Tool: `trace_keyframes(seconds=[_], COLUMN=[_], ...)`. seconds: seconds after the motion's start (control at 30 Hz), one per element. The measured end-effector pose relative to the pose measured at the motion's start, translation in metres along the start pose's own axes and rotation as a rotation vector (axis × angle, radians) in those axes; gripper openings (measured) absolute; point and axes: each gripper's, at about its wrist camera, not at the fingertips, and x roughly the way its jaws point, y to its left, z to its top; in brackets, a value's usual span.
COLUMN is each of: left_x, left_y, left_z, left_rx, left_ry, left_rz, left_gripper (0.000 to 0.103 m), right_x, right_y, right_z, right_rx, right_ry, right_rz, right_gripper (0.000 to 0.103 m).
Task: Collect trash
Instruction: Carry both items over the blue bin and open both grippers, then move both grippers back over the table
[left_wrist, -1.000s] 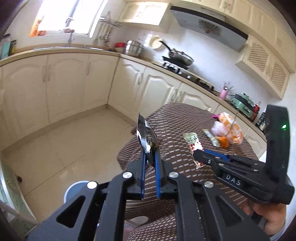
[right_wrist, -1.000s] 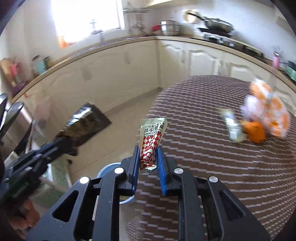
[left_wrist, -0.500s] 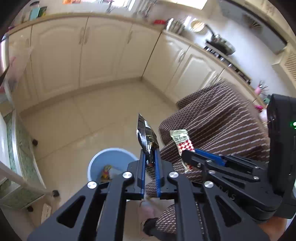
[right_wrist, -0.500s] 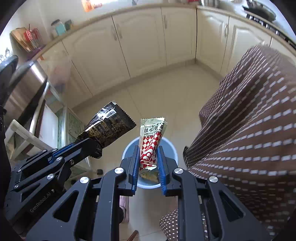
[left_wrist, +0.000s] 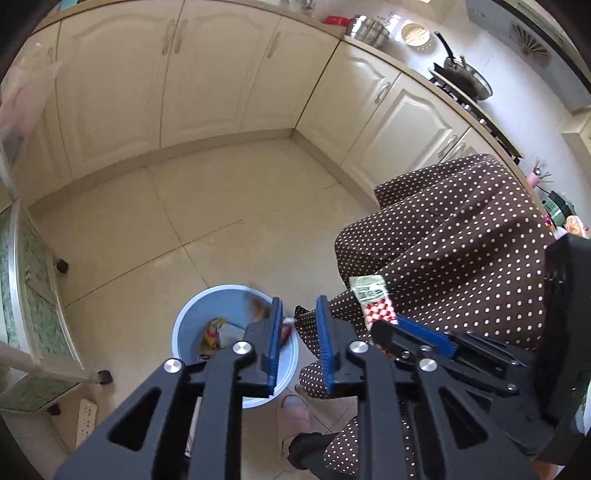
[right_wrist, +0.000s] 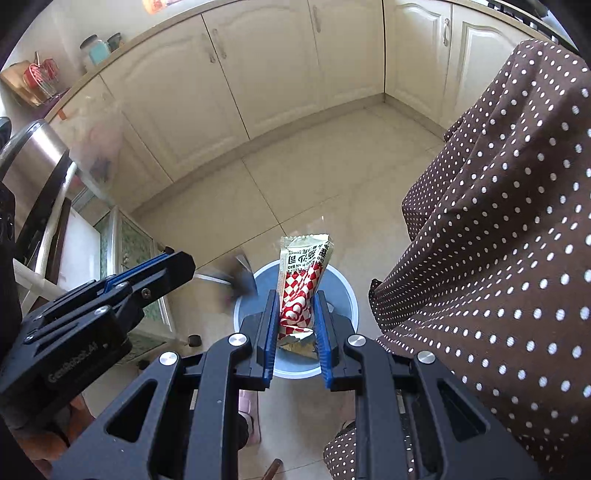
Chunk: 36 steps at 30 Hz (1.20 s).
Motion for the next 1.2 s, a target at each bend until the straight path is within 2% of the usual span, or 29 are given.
trace_keyframes(seconds=[0.27, 0.63, 0.8, 0.9, 1.2], left_x=[0.002, -0.019, -0.035, -0.044, -0.077], left_y=[0.003, 0.012, 0.014, 0.012, -0.025], left_z=[-0.011, -0.007, 0.000, 0.005, 0.011], left_rx=[-0.007, -0.030, -0.050, -0.047, 0.011], left_ry=[0.020, -0.018, -0.057, -0.075, -0.116], left_rz=[0.001, 0.011, 0.006, 0.002, -0.042], left_gripper=[0.018, 0.018, 0.018, 0.018, 0.018], right_x=[0.003, -0.002, -0.011, -0.020, -0.076], right_y=[0.002, 0.004, 0.012, 0.018, 0.009], right_z=[-0.003, 0.003, 0.017, 0.025, 0.019], right_rx=[-0.006, -0.016, 0.002, -0.009, -0.031], right_ry=[0.012, -0.009, -0.087, -0.127, -0.234], right_rz=[0.003, 0.026, 0.043, 0.034, -0.025], right_gripper=[0.018, 0.018, 0.022, 0.031, 0.033])
